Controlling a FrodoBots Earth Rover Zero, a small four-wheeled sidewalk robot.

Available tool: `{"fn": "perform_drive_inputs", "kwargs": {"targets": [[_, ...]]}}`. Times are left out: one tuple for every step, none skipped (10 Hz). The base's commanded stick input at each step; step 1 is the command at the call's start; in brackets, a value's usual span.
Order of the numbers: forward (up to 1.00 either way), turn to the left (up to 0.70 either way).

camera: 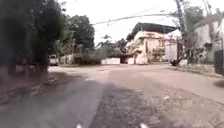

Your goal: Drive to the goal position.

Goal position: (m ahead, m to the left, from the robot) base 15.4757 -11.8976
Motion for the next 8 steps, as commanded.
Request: {"fn": "perform_drive_inputs", "kwargs": {"targets": [[0.85, -0.27], [0.85, -0.34], [0.85, -0.34], [0.85, -0.34], [0.85, -0.34], [0.85, -0.34], [0.85, -0.34], [0.85, -0.34]]}}
